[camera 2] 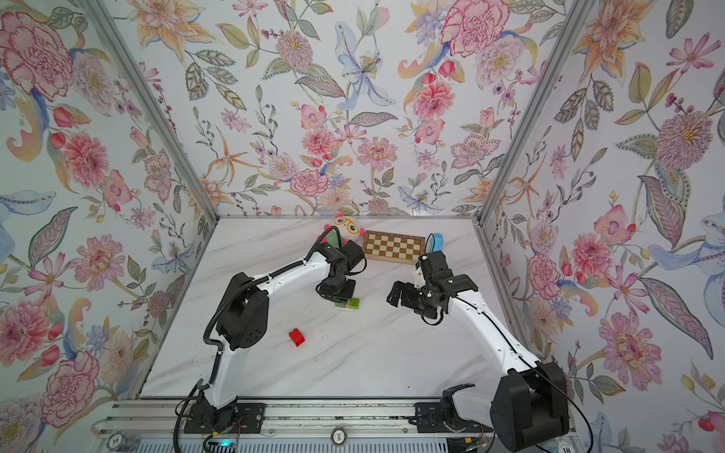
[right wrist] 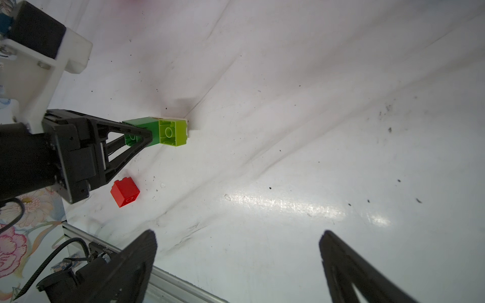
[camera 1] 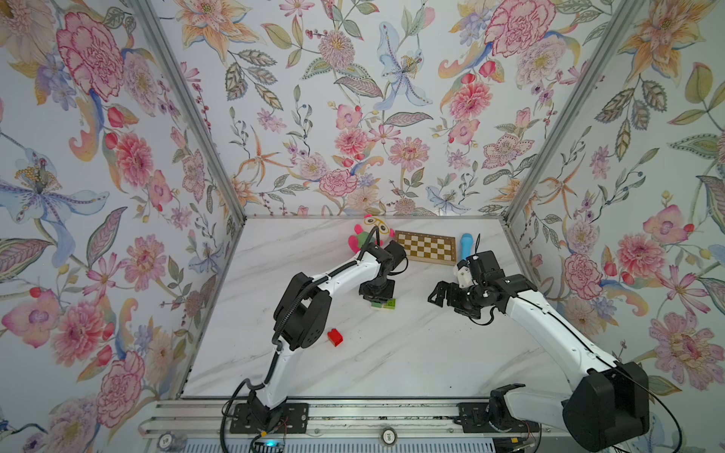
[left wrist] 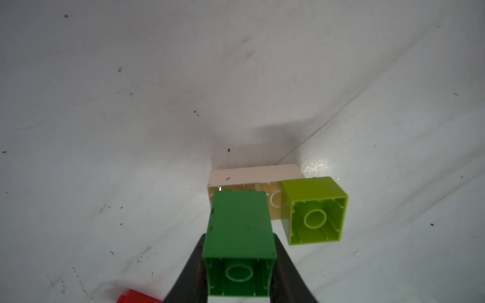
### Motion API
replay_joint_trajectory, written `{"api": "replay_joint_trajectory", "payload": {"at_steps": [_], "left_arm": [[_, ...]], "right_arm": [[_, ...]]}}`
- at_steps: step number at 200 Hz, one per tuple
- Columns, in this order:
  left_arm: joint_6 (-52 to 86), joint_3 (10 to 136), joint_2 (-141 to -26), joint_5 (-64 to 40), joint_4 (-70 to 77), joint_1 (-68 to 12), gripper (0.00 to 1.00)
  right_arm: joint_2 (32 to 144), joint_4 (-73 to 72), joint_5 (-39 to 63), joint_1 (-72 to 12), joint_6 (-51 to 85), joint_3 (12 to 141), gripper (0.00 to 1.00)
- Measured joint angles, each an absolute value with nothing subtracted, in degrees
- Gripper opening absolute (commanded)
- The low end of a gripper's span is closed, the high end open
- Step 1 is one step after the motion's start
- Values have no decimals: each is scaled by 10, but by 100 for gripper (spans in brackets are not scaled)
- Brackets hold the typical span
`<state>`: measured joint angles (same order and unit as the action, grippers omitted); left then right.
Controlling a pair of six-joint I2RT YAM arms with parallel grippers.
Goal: Assemble the letter r with lego
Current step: Assemble the lego brick with the lego brick.
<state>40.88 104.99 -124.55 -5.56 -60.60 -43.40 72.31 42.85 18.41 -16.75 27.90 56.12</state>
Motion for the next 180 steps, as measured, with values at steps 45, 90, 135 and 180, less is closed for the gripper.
{"api": "replay_joint_trajectory", "payload": {"at_steps": [45, 90, 135, 180], "left_arm": [[409, 1054, -1246, -55, -610, -430, 19], [409, 1075, -1258, -51, -633, -426, 19], [409, 1082, -1263, -43, -644, -423, 19], [407, 1079, -1264, -44, -641, -423, 19]], "right_arm": [[723, 428, 181, -167, 279, 554, 99], [723, 430, 176, -167, 279, 553, 99], [724, 430, 176, -166, 279, 553, 99], [724, 430, 176, -161, 279, 553, 99]]}}
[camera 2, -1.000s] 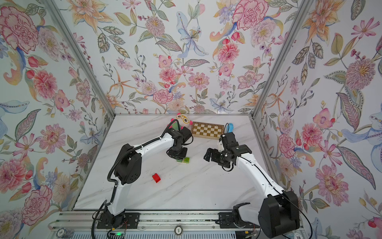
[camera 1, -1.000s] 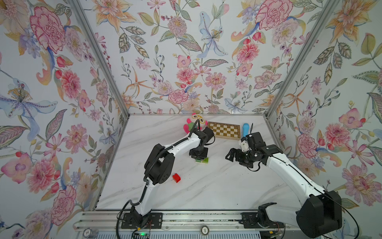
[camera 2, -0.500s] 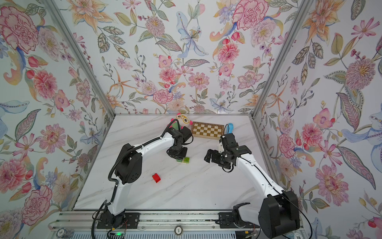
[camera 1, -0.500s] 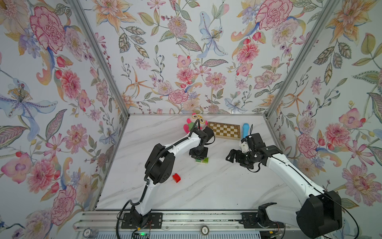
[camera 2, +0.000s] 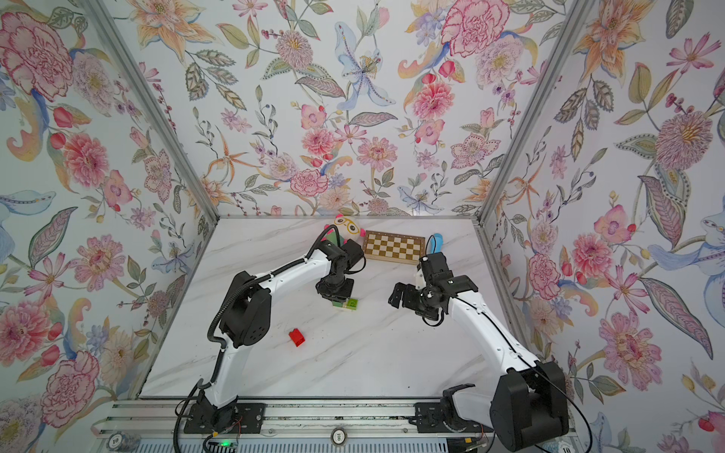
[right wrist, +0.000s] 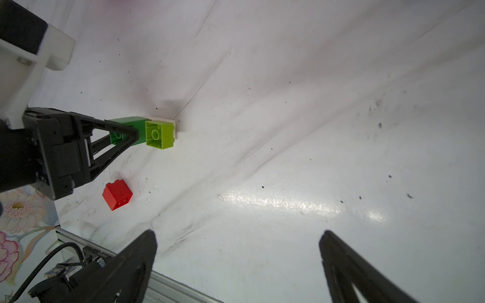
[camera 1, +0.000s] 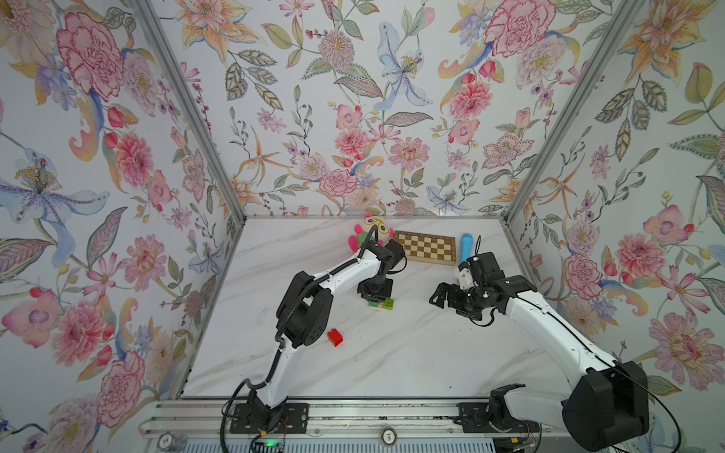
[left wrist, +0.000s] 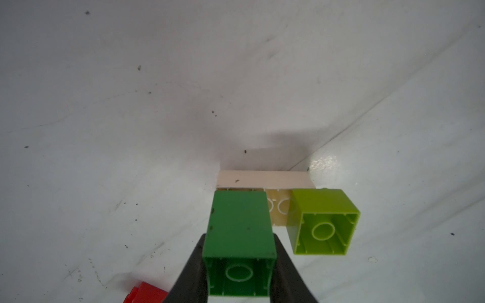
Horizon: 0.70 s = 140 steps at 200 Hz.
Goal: Assemble the letter r with lego
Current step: Assemble the lego brick with the lego brick.
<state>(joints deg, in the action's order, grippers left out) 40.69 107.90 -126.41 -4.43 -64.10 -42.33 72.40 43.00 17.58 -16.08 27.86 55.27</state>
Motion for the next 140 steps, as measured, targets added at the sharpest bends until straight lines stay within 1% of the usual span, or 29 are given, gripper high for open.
{"api": "replay_joint_trajectory", "payload": {"at_steps": [63, 140], "left_arm": [[389, 1069, -1262, -56, -630, -419, 17], [353, 1120, -1295, -75, -675, -410, 16]], "right_arm": [[723, 431, 176, -160, 279, 553, 99], [723, 434, 171, -160, 279, 553, 99]]}}
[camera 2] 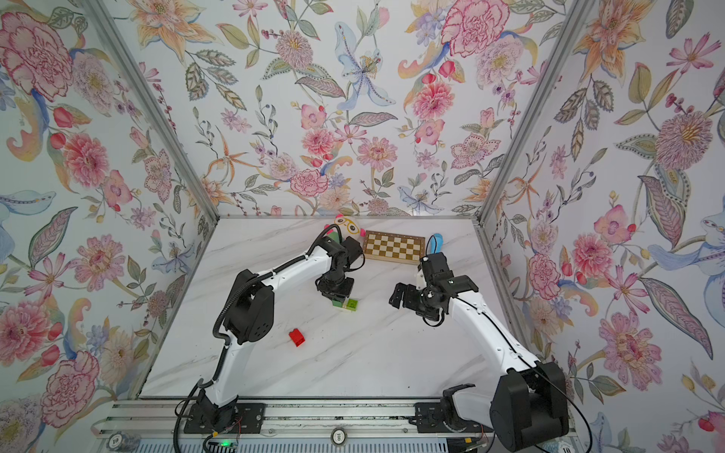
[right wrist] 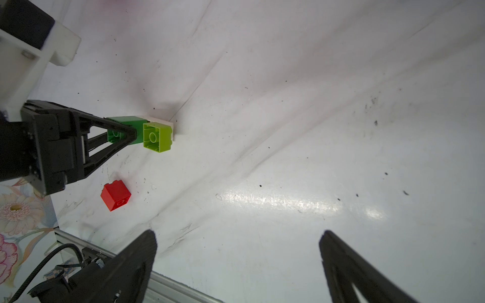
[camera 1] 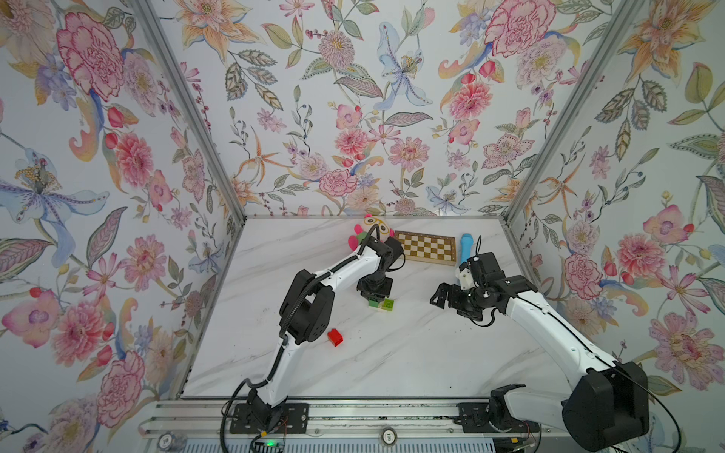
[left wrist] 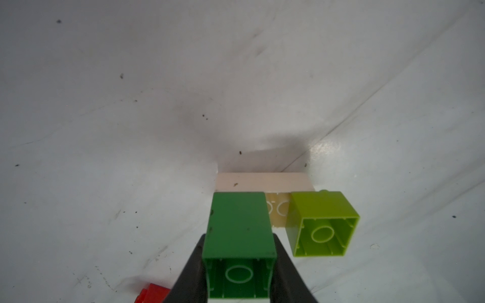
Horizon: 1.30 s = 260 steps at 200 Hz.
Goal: Assemble the letter r with lego
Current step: Assemble the lego brick with the lego brick.
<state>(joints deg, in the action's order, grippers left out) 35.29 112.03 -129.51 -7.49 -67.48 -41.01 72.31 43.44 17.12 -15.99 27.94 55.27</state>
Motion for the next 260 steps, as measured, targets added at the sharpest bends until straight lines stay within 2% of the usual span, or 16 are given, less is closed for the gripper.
{"api": "replay_joint_trajectory", "payload": {"at_steps": [144, 184, 260], "left_arm": [[336, 1158, -1324, -77, -711, -408, 16], [336, 1160, -1319, -78, -710, -408, 30], [339, 1170, -1325, -75, -694, -403, 44]], "right_arm": [[718, 439, 169, -153, 288, 543, 99], [713, 442, 169, -153, 288, 543, 99], [700, 443, 169, -153, 288, 543, 99]]}}
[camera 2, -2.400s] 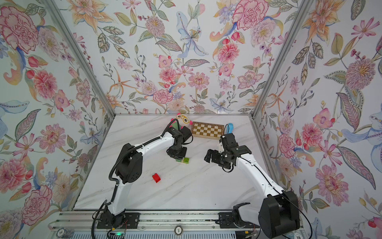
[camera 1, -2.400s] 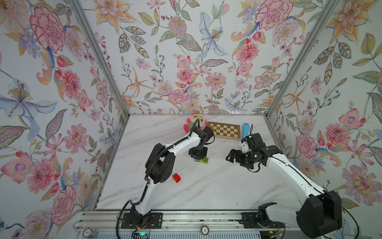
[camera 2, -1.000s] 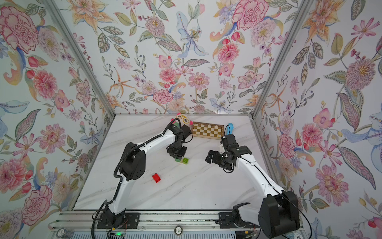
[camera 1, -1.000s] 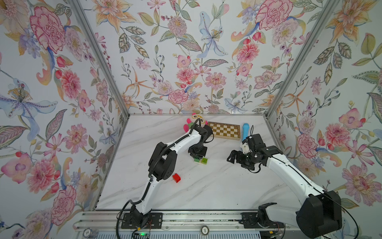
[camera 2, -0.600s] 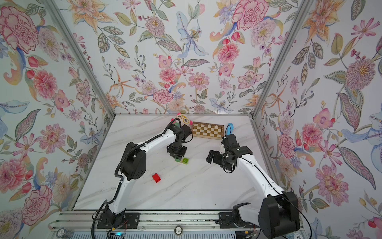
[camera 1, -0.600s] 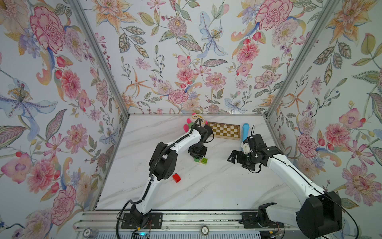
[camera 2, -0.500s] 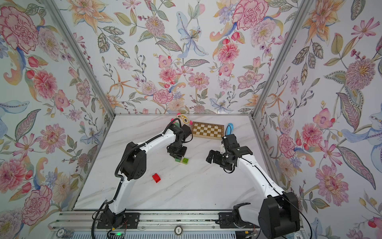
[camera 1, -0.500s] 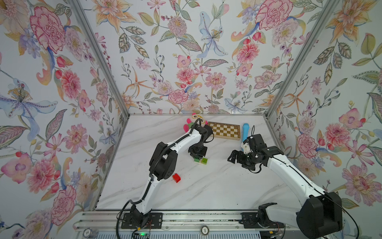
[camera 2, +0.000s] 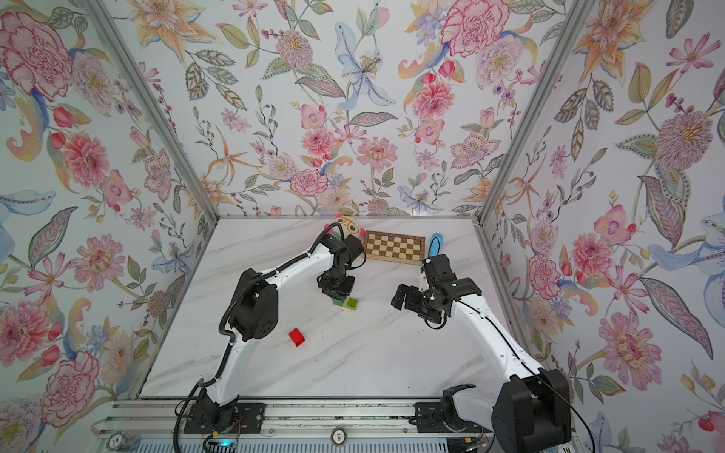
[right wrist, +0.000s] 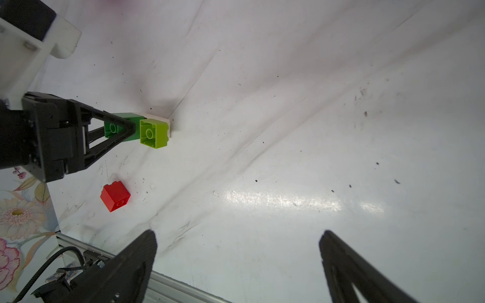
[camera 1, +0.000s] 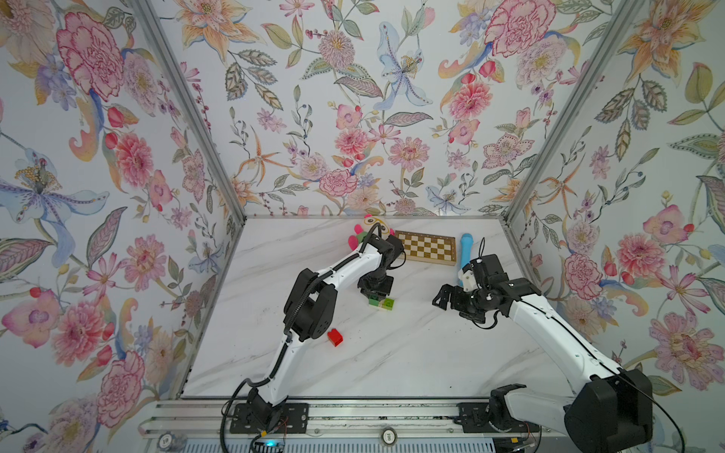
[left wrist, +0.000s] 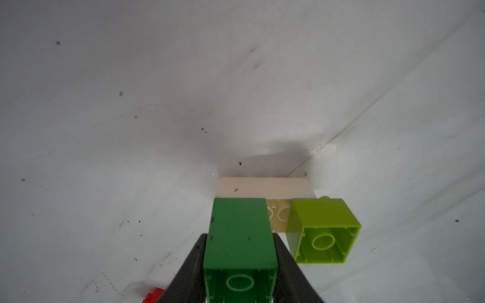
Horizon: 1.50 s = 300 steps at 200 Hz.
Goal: Assemble the letter r with lego
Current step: Assemble the lego brick with the lego brick, then adjust the lego brick at the center of the board.
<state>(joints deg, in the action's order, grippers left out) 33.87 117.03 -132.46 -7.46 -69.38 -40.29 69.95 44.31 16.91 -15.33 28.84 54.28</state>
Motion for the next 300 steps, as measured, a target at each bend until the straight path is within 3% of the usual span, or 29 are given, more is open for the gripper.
{"api": "replay_joint_trajectory", "payload": {"at_steps": [82, 129, 159, 206, 238, 300], "left_arm": [[339, 1170, -1319, -78, -662, -397, 55], [352, 1133, -1198, -81, -631, -397, 57], [380, 1004, -1032, -56, -594, -397, 56], [460, 600, -756, -38, -515, -389, 61], [521, 437, -686, -39, -487, -387, 62], [531, 349, -667, -43, -323, -312, 58]], "right_arm": [[670, 459, 156, -172, 295, 543, 99], [670, 473, 141, -197, 302, 567, 99], [670, 473, 128, -231, 312, 581, 99], [682, 474, 115, -293, 327, 585, 99], [690, 473, 98, -352, 344, 590, 99], [699, 473, 67, -437, 382, 590, 99]]}}
